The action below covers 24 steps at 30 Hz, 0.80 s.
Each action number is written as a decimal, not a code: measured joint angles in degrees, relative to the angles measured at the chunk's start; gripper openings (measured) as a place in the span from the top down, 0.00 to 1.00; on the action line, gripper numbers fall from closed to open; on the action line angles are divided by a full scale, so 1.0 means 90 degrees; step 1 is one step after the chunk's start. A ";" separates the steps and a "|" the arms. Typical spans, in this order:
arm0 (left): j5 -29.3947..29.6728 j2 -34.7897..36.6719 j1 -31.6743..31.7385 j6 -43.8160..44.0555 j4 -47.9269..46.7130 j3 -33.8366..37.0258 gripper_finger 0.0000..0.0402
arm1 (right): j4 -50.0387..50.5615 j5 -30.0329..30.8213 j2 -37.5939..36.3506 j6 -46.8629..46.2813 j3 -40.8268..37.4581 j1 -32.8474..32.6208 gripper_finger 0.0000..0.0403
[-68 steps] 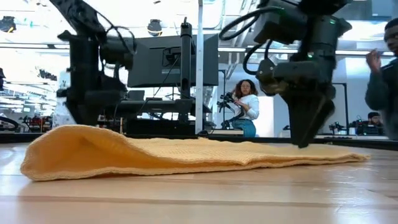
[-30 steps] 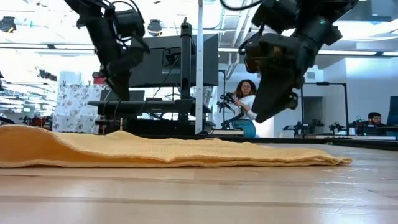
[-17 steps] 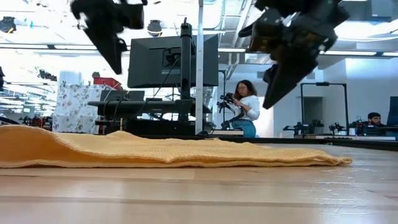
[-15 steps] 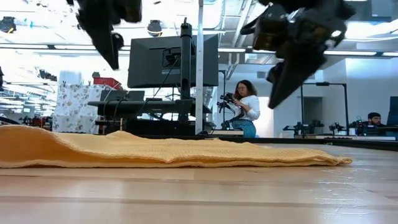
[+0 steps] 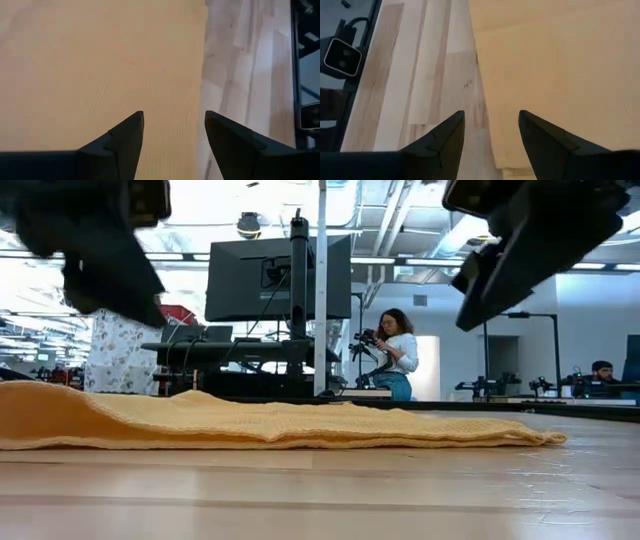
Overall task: Roll towel
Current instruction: Roll the yellow towel
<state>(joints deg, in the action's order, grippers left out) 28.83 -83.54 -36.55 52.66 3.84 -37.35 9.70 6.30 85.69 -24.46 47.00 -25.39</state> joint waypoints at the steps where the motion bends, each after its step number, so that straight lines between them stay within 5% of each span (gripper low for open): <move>1: 0.0024 -0.0142 -0.0041 -0.0015 0.0110 0.0079 0.52 | -0.0002 0.0003 0.0000 -0.0018 -0.0031 -0.0025 0.55; 12: 0.0030 -0.1839 -0.0694 0.0435 0.1009 0.0076 0.52 | 0.0055 0.0003 0.0009 0.0066 -0.0075 -0.0095 0.55; 24: -0.0202 -0.1594 -0.0787 0.0276 0.0823 0.0099 0.52 | 0.0375 0.0025 0.0099 0.0755 -0.0075 -0.0039 0.55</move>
<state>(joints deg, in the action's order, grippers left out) 27.01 -97.88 -43.63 55.14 11.24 -36.46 13.08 6.53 86.58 -17.66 46.33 -25.74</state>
